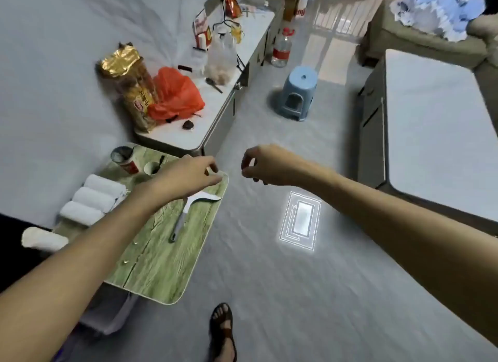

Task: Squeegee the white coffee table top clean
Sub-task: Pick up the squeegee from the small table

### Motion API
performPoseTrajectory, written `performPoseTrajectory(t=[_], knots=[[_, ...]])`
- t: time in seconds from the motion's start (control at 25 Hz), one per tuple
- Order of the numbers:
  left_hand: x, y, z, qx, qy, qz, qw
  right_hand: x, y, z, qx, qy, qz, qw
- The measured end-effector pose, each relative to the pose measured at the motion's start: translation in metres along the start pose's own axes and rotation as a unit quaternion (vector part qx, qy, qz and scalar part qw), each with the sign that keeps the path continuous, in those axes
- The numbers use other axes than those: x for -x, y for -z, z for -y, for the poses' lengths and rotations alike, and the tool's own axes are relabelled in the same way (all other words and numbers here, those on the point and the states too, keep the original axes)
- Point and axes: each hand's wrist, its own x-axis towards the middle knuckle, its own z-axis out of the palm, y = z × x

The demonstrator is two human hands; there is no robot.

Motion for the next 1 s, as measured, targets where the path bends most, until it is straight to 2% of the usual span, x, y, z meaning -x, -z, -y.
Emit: performPoseTrajectory(t=[0.12, 0.24, 0.36, 0.52, 0.76, 0.88, 1.0], knots=[[-0.054, -0.064, 0.082, 0.065, 0.08, -0.03, 0.994, -0.085, -0.054, -0.004, 0.001, -0.01, 0.047, 0.999], [-0.099, -0.157, 0.161, 0.134, 0.194, -0.031, 0.971, -0.153, -0.125, -0.028, -0.006, -0.018, 0.097, 0.995], [-0.145, -0.243, 0.223, 0.116, 0.267, -0.046, 0.956, -0.207, -0.196, -0.059, -0.028, -0.025, 0.124, 0.992], [-0.195, -0.318, 0.273, 0.071, 0.32, -0.017, 0.944, -0.241, -0.266, -0.105, -0.057, -0.04, 0.149, 0.986], [-0.221, -0.333, 0.294, 0.012, 0.326, 0.029, 0.945, -0.247, -0.282, -0.145, -0.085, -0.069, 0.167, 0.98], [-0.226, -0.309, 0.27, 0.075, 0.298, 0.082, 0.948, -0.239, -0.262, -0.154, -0.092, -0.084, 0.162, 0.979], [-0.228, -0.27, 0.218, 0.174, 0.227, 0.1, 0.953, -0.222, -0.223, -0.157, -0.101, -0.098, 0.134, 0.981]])
